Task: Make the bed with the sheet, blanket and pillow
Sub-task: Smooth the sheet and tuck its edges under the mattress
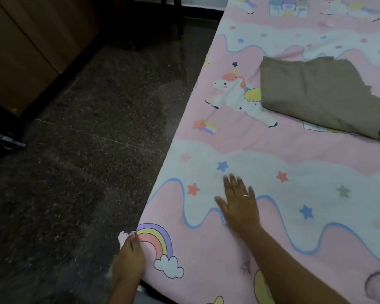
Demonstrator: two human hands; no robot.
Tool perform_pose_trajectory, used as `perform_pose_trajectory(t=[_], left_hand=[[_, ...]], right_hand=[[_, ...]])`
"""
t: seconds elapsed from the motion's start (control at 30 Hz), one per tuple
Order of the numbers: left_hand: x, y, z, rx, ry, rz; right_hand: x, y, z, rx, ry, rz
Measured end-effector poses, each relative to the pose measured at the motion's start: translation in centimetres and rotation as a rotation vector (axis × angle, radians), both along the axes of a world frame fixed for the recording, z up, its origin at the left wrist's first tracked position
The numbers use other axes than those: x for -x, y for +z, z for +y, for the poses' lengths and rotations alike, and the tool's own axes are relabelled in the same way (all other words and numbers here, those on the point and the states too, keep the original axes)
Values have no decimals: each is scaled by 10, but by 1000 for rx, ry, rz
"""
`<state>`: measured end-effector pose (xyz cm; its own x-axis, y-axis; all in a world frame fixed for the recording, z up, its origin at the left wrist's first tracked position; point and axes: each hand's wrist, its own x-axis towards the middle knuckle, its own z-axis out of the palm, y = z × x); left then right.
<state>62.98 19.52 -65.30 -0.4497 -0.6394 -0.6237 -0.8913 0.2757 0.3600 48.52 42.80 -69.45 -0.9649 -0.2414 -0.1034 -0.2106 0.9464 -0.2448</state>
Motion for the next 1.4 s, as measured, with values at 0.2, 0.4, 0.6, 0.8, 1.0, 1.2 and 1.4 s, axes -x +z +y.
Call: perform_pose_trajectory(t=[0.2, 0.4, 0.6, 0.8, 1.0, 1.2, 1.4], left_hand=[[18, -22, -47, -148, -13, -82], [5, -49, -93, -411, -365, -102], [-10, -39, -169, -514, -281, -3], [-9, -104, -243, -526, -340, -139], [72, -2, -192, -641, -414, -101], [143, -30, -159, -618, -459, -94], [267, -30, -130, -580, -632, -73]], right_hand=[[-79, 10, -112, 82, -50, 4], [-103, 22, -197, 66, 201, 16], [-23, 24, -216, -106, -269, -17], [-85, 20, -245, -236, -49, -174], [-1, 42, -224, -103, -69, -17], [64, 21, -191, -39, -546, -109], [106, 11, -186, -57, -128, -25]])
